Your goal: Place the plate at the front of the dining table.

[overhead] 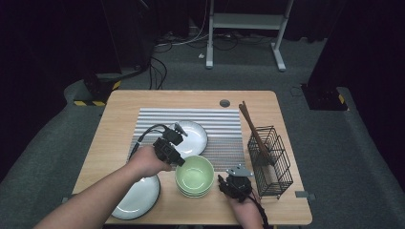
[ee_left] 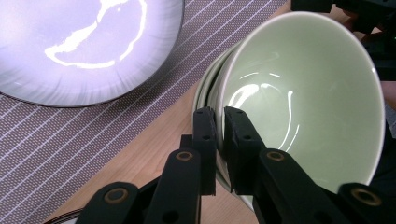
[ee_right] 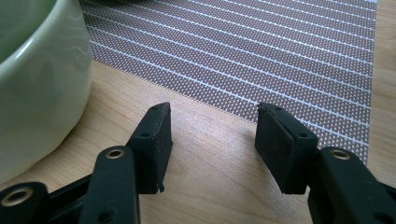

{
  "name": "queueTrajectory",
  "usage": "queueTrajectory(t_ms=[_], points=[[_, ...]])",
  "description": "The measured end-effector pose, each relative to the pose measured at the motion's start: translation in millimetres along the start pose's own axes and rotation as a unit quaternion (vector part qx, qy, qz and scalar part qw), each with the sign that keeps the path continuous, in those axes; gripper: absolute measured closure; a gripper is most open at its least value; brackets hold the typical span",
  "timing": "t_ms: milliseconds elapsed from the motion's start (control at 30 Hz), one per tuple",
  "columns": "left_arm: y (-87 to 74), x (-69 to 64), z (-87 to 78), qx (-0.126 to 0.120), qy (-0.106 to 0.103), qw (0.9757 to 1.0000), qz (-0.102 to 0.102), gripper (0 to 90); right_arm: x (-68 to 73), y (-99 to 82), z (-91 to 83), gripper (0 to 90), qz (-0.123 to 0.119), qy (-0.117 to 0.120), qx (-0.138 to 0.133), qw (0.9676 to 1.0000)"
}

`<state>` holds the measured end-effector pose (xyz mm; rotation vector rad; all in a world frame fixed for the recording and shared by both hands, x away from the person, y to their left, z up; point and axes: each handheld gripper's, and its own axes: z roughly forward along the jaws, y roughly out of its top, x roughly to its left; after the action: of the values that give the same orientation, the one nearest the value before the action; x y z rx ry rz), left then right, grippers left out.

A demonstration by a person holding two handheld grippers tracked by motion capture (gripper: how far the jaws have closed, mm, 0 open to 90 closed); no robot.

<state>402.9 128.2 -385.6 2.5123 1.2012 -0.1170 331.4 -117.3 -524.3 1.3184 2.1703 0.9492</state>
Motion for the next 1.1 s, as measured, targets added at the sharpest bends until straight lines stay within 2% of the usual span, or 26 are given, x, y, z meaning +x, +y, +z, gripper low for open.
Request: queueTrajectory(t_ms=[300,500,700,1100], points=[[2.0,-2.8,-4.5,0.001,0.005,1.0000,0.006,83.2,0.0,0.0,0.0,45.7,0.001,0.000,0.000,1.0000],[0.9,-1.7,-4.0,-0.003,0.002,1.0000,-0.001,82.9,0.2,0.0,0.1,45.8,0.000,-0.001,0.000,1.0000],[0.4,-2.9,-2.9,0.000,0.006,1.0000,0.003,82.0,0.0,0.1,0.2,45.8,-0.003,-0.001,-0.001,1.0000],[0.5,-2.0,2.8,0.007,0.021,0.9998,0.000,73.0,0.2,0.0,0.1,45.7,-0.002,-0.001,0.000,1.0000]])
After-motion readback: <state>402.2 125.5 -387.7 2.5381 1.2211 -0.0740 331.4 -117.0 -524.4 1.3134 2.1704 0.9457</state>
